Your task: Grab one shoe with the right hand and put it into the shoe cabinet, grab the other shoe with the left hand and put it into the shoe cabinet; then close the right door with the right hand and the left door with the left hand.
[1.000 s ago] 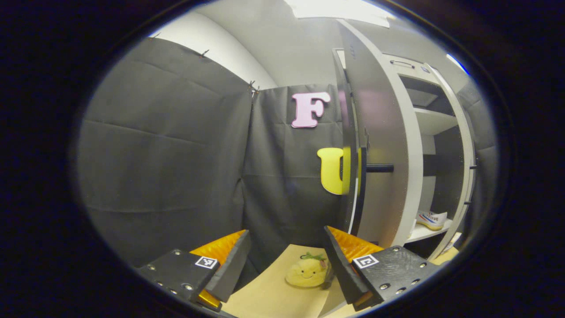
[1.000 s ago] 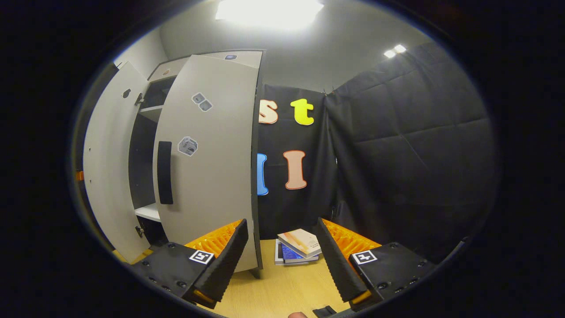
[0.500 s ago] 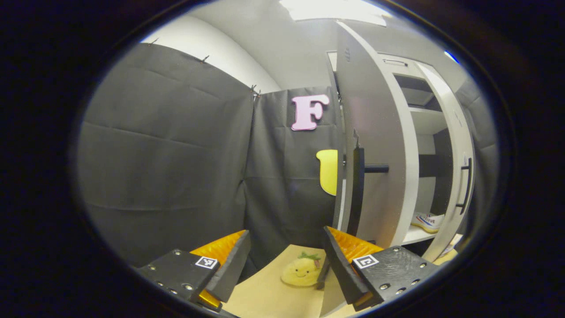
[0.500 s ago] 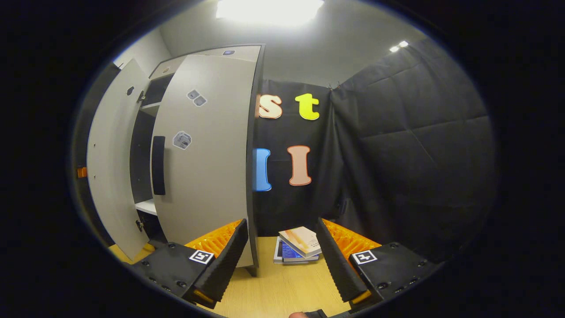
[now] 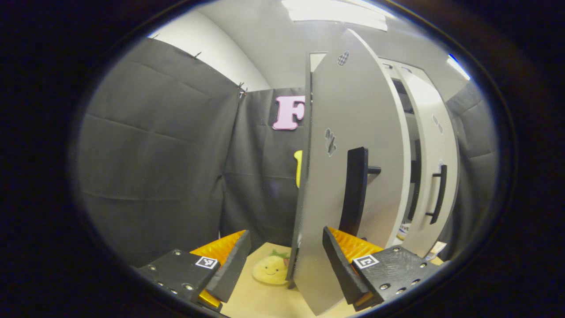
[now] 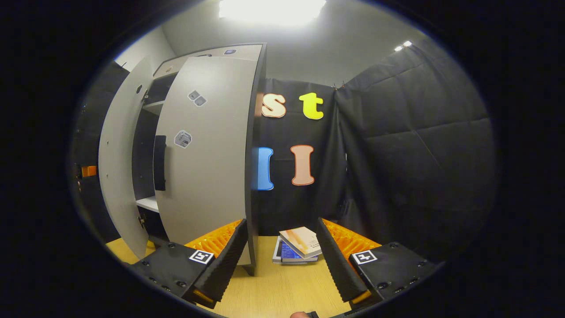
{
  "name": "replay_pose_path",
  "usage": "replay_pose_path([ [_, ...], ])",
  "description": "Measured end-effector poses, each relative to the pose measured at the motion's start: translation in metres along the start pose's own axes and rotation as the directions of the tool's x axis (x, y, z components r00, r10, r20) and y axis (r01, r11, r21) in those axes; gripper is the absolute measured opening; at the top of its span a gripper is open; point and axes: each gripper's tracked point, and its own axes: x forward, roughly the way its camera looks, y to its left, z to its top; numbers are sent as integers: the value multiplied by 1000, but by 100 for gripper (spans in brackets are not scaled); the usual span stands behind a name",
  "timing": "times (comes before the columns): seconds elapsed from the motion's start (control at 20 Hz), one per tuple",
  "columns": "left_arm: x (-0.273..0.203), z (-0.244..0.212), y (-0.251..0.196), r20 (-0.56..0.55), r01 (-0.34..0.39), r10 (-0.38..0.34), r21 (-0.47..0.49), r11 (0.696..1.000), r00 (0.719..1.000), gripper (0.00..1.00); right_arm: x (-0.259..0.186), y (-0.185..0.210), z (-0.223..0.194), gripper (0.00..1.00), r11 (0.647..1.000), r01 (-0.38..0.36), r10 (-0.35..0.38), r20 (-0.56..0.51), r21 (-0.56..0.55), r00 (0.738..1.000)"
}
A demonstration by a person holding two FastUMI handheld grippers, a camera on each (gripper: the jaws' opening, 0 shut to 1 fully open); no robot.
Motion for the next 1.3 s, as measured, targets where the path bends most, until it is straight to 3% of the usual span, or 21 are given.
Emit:
replay_pose_path([
  [0.35, 24, 1, -73, 16, 101, -101, 8, 995, 995, 100, -19, -22, -4, 98, 1000, 17, -17, -15, -4, 1000],
  [0.55, 28, 0, -85, 19, 85, -86, 69, 994, 996, 99, -22, -25, -7, 97, 1000, 18, -18, -21, 14, 1000],
  [0.95, 10, 10, -81, 33, 40, -45, 124, 991, 998, 100, -29, -15, -5, 98, 995, -91, 91, 0, 39, 996],
  [1.2, -50, 8, -55, 8, 59, -61, 165, 985, 998, 100, -43, 8, 6, 97, 991, -132, 131, 11, 37, 991],
  [1.3, -67, 12, -45, 0, 80, -82, 193, 978, 997, 94, -54, 20, 11, 97, 990, -138, 138, 18, 38, 990],
])
